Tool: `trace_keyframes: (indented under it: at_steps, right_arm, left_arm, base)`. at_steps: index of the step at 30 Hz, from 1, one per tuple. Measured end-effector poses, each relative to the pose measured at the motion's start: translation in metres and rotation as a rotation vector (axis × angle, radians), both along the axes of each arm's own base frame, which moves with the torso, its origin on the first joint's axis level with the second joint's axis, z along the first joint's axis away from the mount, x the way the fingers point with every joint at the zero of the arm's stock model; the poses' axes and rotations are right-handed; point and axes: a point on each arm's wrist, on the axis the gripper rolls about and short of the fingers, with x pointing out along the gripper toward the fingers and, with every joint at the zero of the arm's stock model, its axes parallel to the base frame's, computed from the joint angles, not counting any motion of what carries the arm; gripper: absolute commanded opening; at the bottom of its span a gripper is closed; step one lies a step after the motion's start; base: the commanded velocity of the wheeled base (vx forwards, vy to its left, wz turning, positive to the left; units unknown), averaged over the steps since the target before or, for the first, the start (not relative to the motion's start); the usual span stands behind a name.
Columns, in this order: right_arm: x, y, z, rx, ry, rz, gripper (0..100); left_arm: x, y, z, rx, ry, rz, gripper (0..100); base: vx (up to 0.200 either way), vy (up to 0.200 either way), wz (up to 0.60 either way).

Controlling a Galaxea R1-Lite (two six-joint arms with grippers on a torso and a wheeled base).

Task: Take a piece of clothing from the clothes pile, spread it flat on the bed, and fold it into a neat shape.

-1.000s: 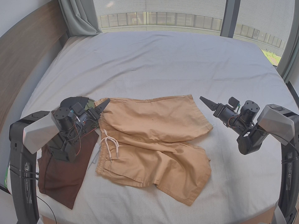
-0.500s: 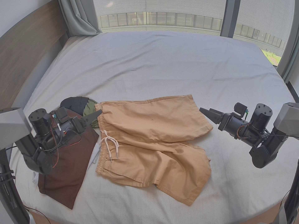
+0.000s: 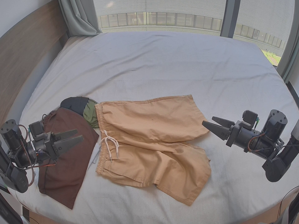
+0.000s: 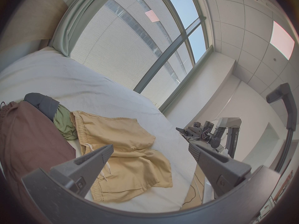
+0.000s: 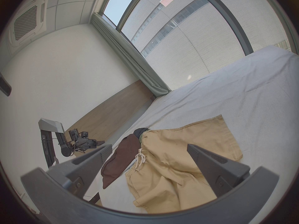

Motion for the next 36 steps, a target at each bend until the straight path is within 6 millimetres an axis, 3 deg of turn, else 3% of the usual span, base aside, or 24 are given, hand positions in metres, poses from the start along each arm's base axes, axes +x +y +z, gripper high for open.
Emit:
trace_keyframes:
  at_steps: [11,20,27,36]
  right_arm:
    - [-0.014,-0.005,0.0,-0.006,0.02,-0.003,100]
    - [-0.02,-0.007,-0.007,-0.018,0.057,-0.004,100]
    - [-0.02,-0.008,-0.014,-0.028,0.088,-0.01,100]
    - [-0.017,-0.018,-0.039,-0.055,0.192,-0.055,100]
  left_arm:
    - [-0.013,0.0,-0.005,0.059,-0.039,0.003,100]
    - [-0.012,0.001,-0.017,0.188,-0.148,0.013,100]
    - [-0.003,0.002,-0.027,0.275,-0.141,0.183,100]
    - [-0.002,-0.01,-0.037,0.297,-0.088,0.215,100]
  base:
    - [0.0,0.0,0.0]
    - [0.0,0.0,0.0]
    - [0.0,0.0,0.0]
    - [0.0,0.0,0.0]
